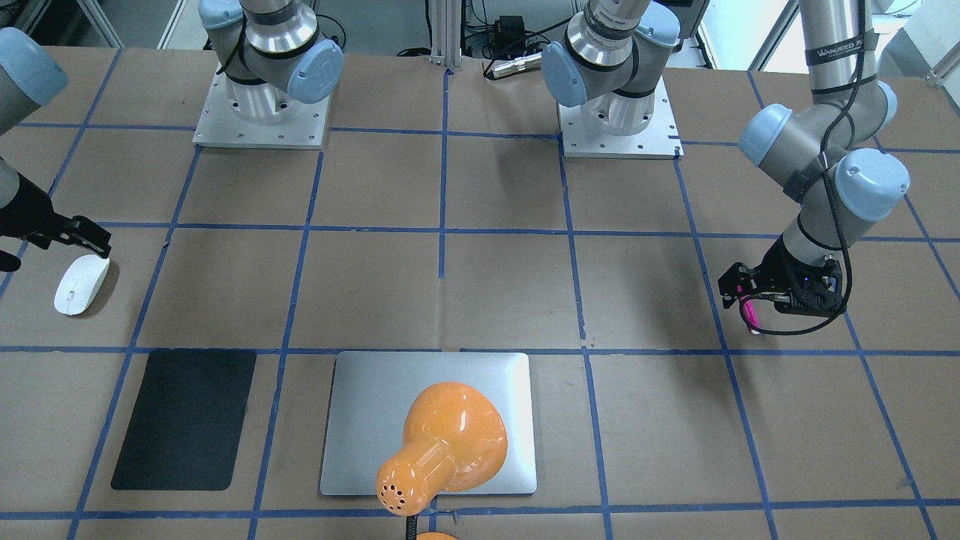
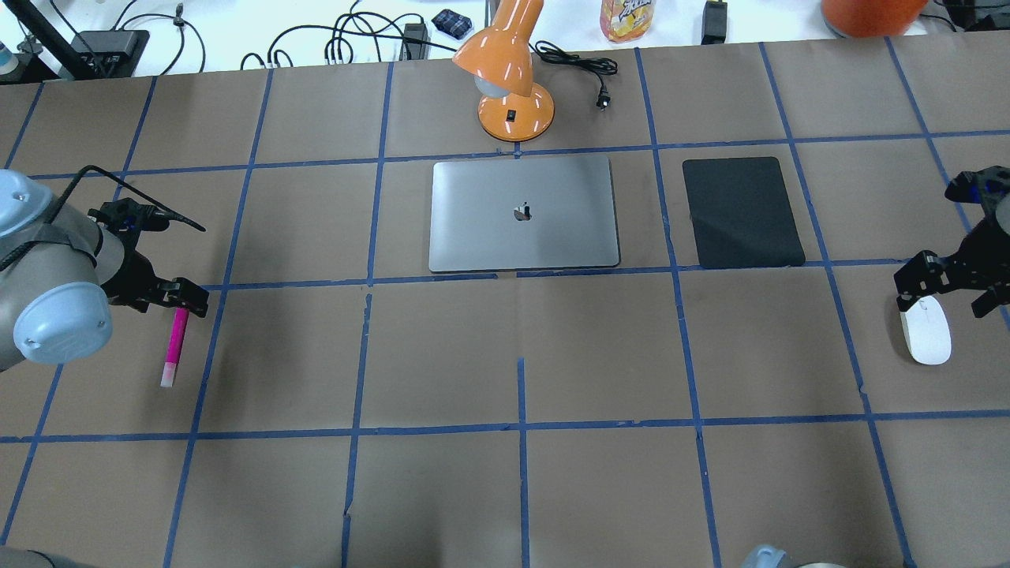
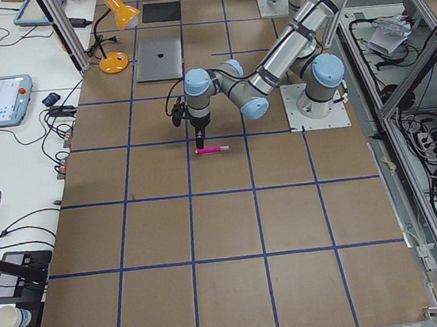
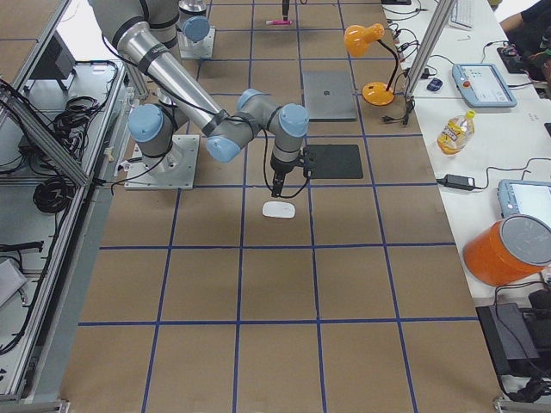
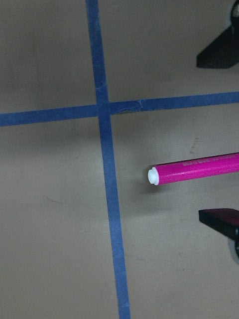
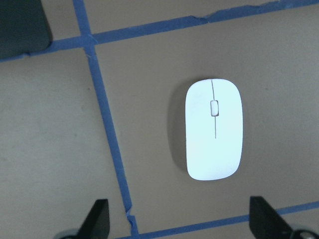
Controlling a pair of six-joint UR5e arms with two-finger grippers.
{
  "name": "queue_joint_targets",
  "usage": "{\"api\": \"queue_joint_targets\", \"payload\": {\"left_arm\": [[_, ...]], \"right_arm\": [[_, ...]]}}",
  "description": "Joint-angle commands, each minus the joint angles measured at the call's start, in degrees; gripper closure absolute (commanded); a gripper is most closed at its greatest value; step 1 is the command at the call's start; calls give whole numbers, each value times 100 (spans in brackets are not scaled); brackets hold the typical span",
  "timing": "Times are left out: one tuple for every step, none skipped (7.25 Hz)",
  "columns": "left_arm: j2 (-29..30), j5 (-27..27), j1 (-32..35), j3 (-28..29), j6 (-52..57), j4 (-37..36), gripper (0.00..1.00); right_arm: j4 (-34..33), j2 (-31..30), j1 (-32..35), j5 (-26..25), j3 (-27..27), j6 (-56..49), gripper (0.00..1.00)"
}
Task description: Place pen and mouse around notebook
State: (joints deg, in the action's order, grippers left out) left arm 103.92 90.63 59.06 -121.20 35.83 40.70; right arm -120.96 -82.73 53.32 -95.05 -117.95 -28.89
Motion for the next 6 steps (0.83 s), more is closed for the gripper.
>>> {"api": "queue_joint_targets", "payload": {"left_arm": [[225,-27,-437,-88,-724,-238,0],[286,-19,-500,-114,-901,-229,0],[296,25,-492,-149,-1094,-177,0],[278,42,-405,-263,-1113,-185,0],[270,8,-343,-273,-1044,-203,9],[269,8,-325,-281,-1026,-194,21]], "right_arm": [[-813,203,-242,39,-361,-546,0],[-1076,474,-261,91,-317,-574,0],[-1183,651,-278,109,-282,-661,0],[-1271,783,-374,118,-264,-671,0],[-1281,941,-436,118,-194,-671,0],[-1281,1064,-437,127,-124,-671,0]]}}
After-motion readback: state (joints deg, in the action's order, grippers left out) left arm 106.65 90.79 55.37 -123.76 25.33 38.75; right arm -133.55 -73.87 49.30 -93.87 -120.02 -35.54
